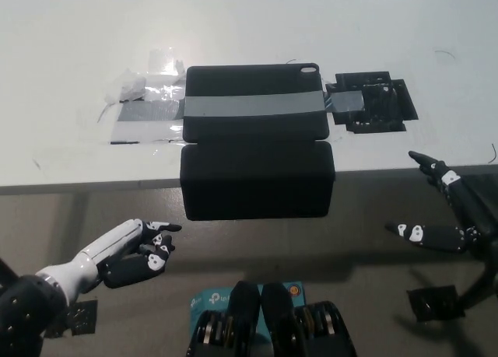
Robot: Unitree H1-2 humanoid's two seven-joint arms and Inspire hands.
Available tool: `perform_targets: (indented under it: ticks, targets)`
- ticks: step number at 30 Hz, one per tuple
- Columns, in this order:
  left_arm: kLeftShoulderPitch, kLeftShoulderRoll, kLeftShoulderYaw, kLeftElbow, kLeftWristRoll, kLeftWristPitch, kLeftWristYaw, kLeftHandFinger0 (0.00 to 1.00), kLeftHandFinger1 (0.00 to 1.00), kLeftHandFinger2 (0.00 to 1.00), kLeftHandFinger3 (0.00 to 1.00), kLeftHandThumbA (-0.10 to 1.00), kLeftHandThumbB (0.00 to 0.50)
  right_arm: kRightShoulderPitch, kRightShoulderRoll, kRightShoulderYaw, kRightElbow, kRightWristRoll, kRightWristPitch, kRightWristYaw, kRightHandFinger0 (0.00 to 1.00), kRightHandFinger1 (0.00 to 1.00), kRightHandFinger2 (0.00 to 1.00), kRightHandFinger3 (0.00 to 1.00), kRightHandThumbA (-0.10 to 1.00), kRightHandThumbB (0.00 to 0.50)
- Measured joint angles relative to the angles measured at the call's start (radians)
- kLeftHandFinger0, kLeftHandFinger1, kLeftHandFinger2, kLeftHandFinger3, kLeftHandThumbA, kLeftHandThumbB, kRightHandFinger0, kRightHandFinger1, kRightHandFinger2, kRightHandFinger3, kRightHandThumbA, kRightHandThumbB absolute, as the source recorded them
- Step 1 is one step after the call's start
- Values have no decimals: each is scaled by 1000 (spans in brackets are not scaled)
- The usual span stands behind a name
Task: The robot uses its right hand to pull the cover of a folded tablet cover kept in the middle of the desk
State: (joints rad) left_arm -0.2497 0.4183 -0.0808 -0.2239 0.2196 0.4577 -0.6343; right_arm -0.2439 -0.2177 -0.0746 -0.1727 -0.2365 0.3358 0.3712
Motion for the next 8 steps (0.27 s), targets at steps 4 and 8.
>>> perform_targets:
  ticks: [4,8]
  targets:
    - [-1,0,0,0,-2,0,1,726,773,889,1000,1000,199,1,-2,4,0,4,0,-5,1000,1000,1000,1000,907,196]
    - [-1,0,0,0,-3,0,3,726,774,884,1000,1000,209,6,-4,10,-1,12,0,-6,1000,1000,1000,1000,881,182]
